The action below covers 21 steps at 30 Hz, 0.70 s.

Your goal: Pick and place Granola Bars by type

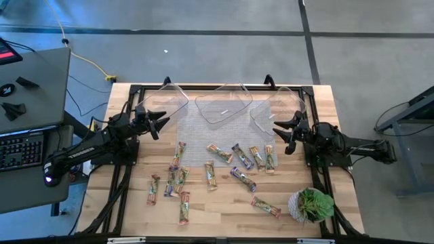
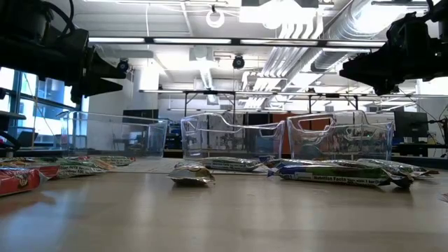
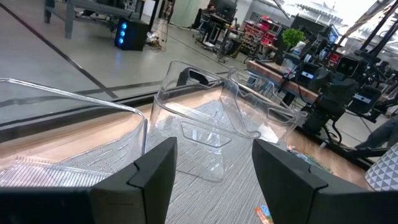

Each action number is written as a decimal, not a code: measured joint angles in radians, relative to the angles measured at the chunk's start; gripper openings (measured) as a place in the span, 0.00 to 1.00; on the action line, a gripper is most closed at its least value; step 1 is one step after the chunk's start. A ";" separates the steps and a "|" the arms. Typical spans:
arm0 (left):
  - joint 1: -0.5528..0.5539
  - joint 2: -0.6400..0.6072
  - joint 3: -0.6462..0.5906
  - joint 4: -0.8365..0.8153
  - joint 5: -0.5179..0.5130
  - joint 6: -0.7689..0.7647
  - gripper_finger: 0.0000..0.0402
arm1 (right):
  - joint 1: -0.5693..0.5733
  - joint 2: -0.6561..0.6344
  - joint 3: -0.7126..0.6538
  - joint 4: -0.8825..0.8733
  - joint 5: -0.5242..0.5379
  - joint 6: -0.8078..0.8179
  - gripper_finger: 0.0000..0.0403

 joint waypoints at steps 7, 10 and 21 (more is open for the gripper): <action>0.000 0.000 0.000 0.003 -0.001 0.000 0.51 | 0.000 0.000 0.000 0.000 0.000 0.000 0.32; 0.000 0.000 0.000 0.015 -0.024 0.000 0.51 | 0.000 0.000 0.000 0.000 0.000 0.000 0.32; 0.000 0.000 0.000 0.133 -0.231 -0.043 0.51 | 0.000 0.000 0.000 0.000 0.000 0.000 0.32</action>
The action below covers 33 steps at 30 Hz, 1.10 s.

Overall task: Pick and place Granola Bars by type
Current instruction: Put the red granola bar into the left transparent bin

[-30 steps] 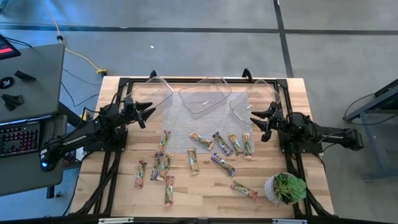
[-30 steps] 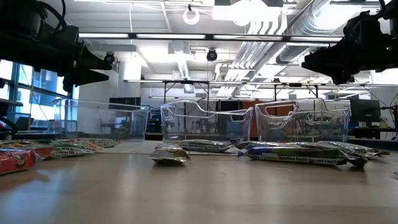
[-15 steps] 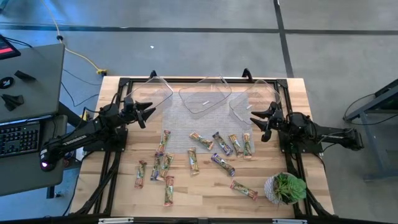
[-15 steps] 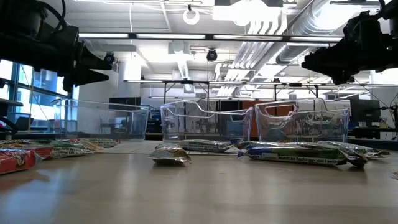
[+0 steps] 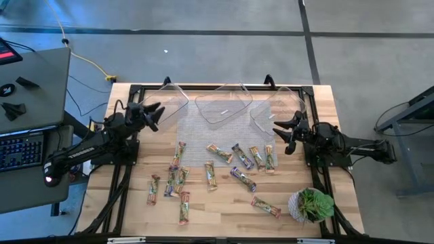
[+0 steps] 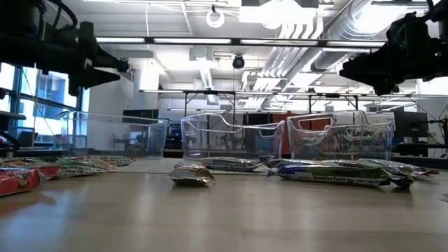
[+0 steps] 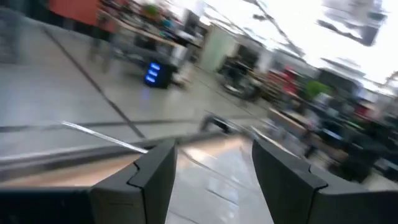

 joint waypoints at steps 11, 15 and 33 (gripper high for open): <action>0.000 0.000 0.000 -0.057 -0.386 0.027 0.51 | 0.000 0.000 0.000 0.000 0.000 0.000 0.32; 0.000 0.000 0.000 -0.105 -0.368 0.027 0.51 | 0.000 0.000 0.000 -0.004 -0.001 -0.004 0.32; 0.000 0.000 0.000 -0.036 0.585 -0.093 0.51 | 0.000 0.000 0.000 -0.003 0.002 -0.018 0.32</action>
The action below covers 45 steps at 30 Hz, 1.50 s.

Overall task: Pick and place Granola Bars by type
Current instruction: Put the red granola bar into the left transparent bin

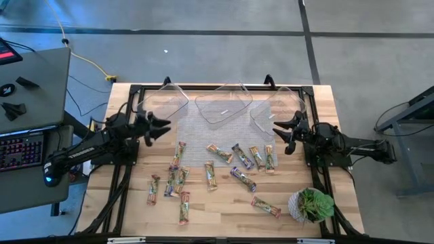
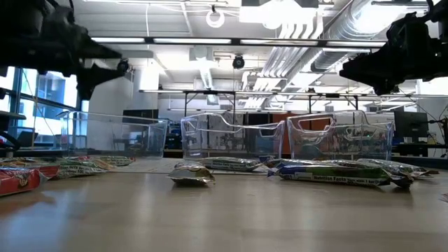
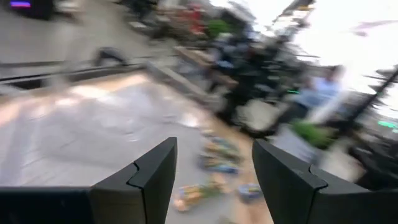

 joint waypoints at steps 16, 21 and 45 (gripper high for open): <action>0.000 0.000 0.000 0.075 0.031 0.013 0.51 | -0.001 0.000 0.000 0.201 0.105 -0.101 0.32; 0.000 0.000 0.000 0.075 0.039 -0.081 0.51 | -0.001 0.000 0.000 0.195 0.118 -0.096 0.32; 0.000 0.014 0.073 0.169 -0.156 -0.150 0.51 | -0.001 0.044 0.000 0.451 0.088 -0.069 0.32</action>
